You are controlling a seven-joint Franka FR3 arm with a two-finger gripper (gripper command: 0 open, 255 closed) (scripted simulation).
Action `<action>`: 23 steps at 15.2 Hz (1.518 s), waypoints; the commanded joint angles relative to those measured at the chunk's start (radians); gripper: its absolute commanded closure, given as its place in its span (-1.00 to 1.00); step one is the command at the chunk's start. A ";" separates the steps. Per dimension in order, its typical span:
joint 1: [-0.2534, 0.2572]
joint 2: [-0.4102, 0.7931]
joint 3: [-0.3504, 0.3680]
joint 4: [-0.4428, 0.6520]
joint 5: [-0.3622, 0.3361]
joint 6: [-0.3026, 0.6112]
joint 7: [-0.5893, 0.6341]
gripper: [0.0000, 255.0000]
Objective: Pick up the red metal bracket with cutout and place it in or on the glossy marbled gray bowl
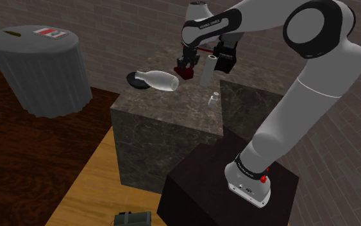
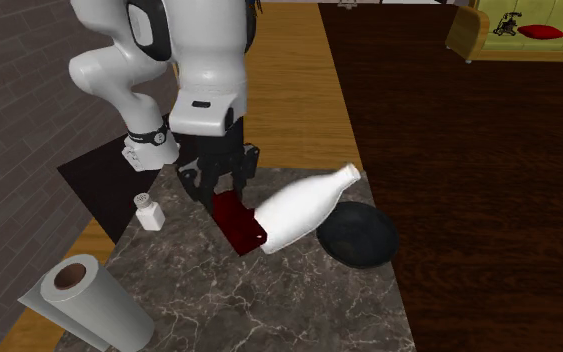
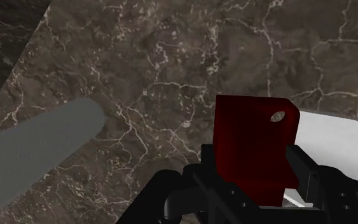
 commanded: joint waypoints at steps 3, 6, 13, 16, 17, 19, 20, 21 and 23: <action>0.038 0.093 0.034 0.121 0.005 -0.038 0.067 1.00; 0.068 0.166 0.056 0.225 0.007 -0.076 0.114 1.00; 0.139 0.366 0.094 0.526 0.005 -0.192 0.207 1.00; 0.170 0.472 0.105 0.694 0.003 -0.260 0.239 1.00; 0.180 0.511 0.108 0.758 0.003 -0.286 0.249 1.00; 0.189 0.546 0.109 0.802 0.002 -0.296 0.257 1.00; 0.189 0.548 0.109 0.791 0.002 -0.284 0.259 1.00; 0.189 0.550 0.109 0.781 0.001 -0.272 0.261 1.00; 0.188 0.555 0.109 0.762 0.000 -0.248 0.264 1.00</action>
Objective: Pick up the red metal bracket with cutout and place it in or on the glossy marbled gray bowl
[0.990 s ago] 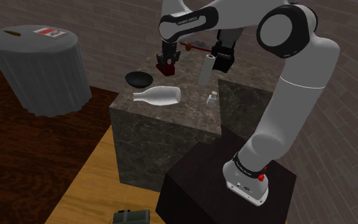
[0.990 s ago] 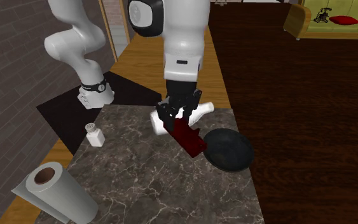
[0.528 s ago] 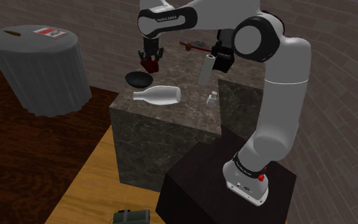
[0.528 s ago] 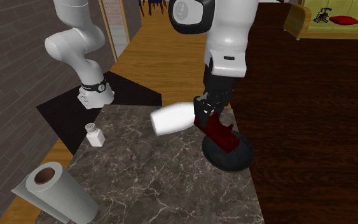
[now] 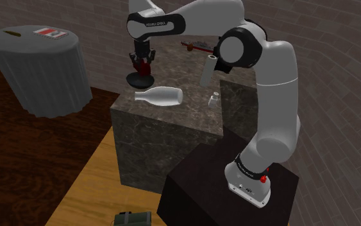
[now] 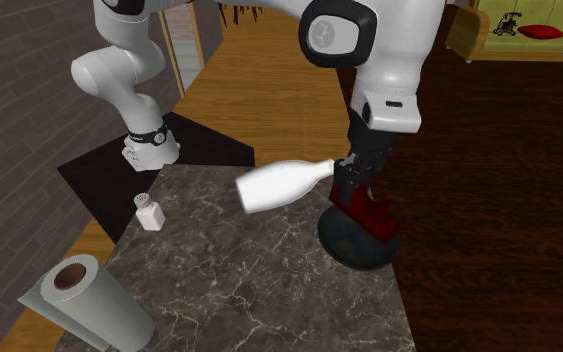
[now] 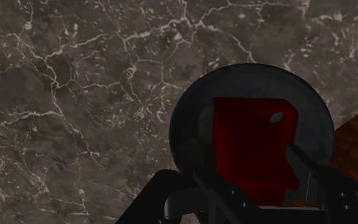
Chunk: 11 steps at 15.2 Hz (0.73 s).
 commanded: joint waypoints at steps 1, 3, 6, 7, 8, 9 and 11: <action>0.001 0.009 0.000 -0.011 -0.001 0.020 0.005 1.00; 0.001 0.015 -0.001 -0.028 -0.003 0.043 0.008 1.00; 0.001 0.026 -0.001 -0.051 -0.005 0.077 0.013 1.00; 0.000 0.030 -0.001 -0.057 -0.005 0.087 0.015 1.00; 0.000 0.035 -0.002 -0.064 -0.006 0.098 0.017 1.00; 0.000 0.039 -0.002 -0.070 -0.007 0.109 0.018 1.00; 0.000 0.046 -0.002 -0.079 -0.008 0.124 0.021 1.00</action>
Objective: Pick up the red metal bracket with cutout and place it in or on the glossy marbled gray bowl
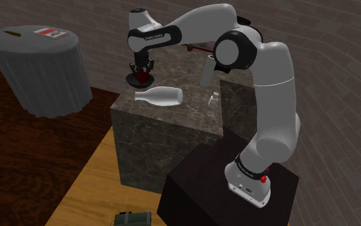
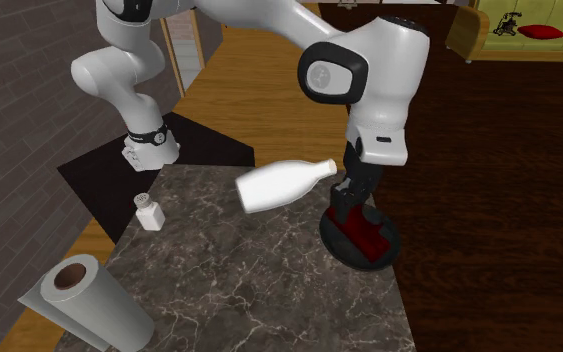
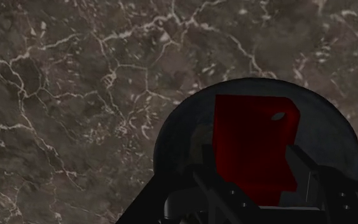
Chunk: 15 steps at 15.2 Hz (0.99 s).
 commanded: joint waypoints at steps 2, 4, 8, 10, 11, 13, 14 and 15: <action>0.000 0.003 0.000 -0.005 -0.001 0.008 0.002 1.00; 0.000 0.003 0.000 -0.005 -0.001 0.008 0.002 1.00; 0.001 0.004 0.000 -0.004 -0.001 0.007 0.002 -1.00; 0.001 0.003 0.000 -0.004 -0.001 0.008 0.002 -1.00; 0.001 0.003 0.000 -0.004 -0.001 0.007 0.002 -1.00; 0.000 0.003 0.000 -0.005 -0.001 0.008 0.002 -1.00; 0.003 -0.010 0.001 0.008 0.001 -0.018 0.000 -1.00; 0.005 -0.021 0.002 0.023 0.002 -0.045 -0.001 -1.00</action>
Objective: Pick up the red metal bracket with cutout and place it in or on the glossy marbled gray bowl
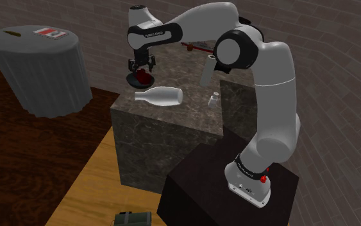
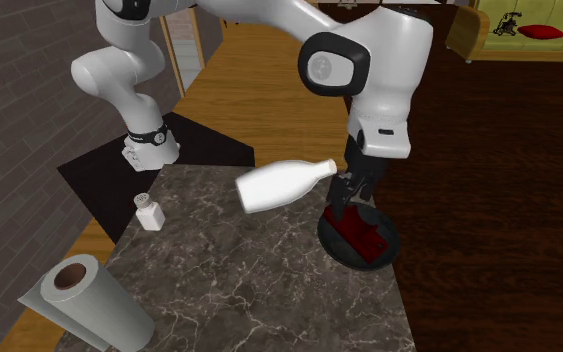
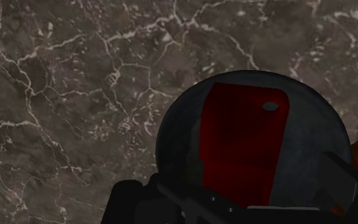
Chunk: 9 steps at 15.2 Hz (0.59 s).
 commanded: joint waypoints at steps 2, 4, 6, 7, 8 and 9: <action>0.008 -0.026 0.003 0.042 0.003 -0.070 -0.001 -1.00; 0.008 -0.027 0.003 0.042 0.003 -0.070 -0.001 -1.00; 0.008 -0.026 0.003 0.042 0.003 -0.070 -0.001 -1.00; 0.008 -0.026 0.003 0.042 0.003 -0.070 -0.001 -1.00; 0.008 -0.026 0.003 0.042 0.003 -0.070 -0.001 -1.00; 0.008 -0.026 0.003 0.042 0.003 -0.070 -0.001 -1.00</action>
